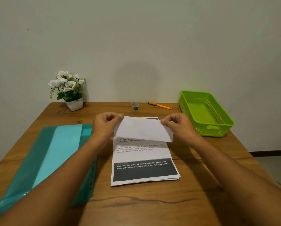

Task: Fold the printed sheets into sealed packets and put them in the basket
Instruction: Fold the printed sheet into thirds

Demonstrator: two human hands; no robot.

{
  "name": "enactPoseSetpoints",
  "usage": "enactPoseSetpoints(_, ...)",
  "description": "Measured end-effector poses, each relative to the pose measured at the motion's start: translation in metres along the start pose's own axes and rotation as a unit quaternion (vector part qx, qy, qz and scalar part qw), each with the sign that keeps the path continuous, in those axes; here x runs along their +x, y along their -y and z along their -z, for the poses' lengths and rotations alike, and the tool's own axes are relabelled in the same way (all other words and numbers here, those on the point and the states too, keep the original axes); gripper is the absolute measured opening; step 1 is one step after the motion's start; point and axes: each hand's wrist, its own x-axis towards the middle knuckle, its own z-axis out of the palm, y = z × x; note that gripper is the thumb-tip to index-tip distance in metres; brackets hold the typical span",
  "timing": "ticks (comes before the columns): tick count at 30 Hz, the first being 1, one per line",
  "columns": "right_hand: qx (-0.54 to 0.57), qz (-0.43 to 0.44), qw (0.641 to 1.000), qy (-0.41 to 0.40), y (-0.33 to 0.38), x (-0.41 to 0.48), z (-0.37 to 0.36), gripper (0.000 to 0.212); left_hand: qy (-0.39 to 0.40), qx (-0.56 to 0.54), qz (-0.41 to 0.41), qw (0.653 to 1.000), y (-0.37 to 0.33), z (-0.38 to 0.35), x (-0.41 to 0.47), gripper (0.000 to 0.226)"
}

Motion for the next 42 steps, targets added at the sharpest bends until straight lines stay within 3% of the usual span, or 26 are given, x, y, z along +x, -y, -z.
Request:
enactPoseSetpoints(8,-0.122,-0.068,0.990,-0.009,-0.035,0.001,-0.005,0.025,0.028,0.226,-0.018,0.974,0.039,-0.012,0.000,0.012)
enactPoseSetpoints(13,-0.258,-0.052,0.964,-0.025,-0.046,0.003,-0.012,0.023,0.106,0.425,-0.163,0.884,0.049,-0.027,-0.013,0.041)
enactPoseSetpoints(16,-0.333,-0.038,0.942,-0.023,-0.050,0.003,-0.016,0.018,0.192,0.499,-0.144,0.833,0.059,-0.037,-0.018,0.052)
enactPoseSetpoints(19,-0.437,-0.014,0.899,0.001,-0.047,0.000,-0.026,0.019,0.209,0.554,-0.133,0.794,0.068,-0.041,-0.019,0.057)
enactPoseSetpoints(22,-0.468,0.029,0.882,0.043,-0.040,-0.006,-0.054,0.036,0.206,0.572,-0.134,0.783,0.070,-0.044,-0.019,0.058)
enactPoseSetpoints(26,-0.421,0.059,0.896,0.128,-0.028,-0.017,-0.105,0.050,0.195,0.579,-0.143,0.779,0.071,-0.044,-0.020,0.058)
enactPoseSetpoints(29,-0.396,0.058,0.909,0.118,-0.031,-0.021,-0.109,0.052,0.191,0.581,-0.136,0.779,0.072,-0.042,-0.020,0.058)
enactPoseSetpoints(37,-0.433,-0.001,0.898,0.075,-0.066,-0.028,-0.041,0.053,0.198,0.582,-0.130,0.778,0.070,-0.042,-0.018,0.058)
enactPoseSetpoints(42,-0.432,-0.005,0.899,0.075,-0.071,-0.028,-0.040,0.054,0.198,0.592,-0.115,0.773,0.071,-0.043,-0.017,0.064)
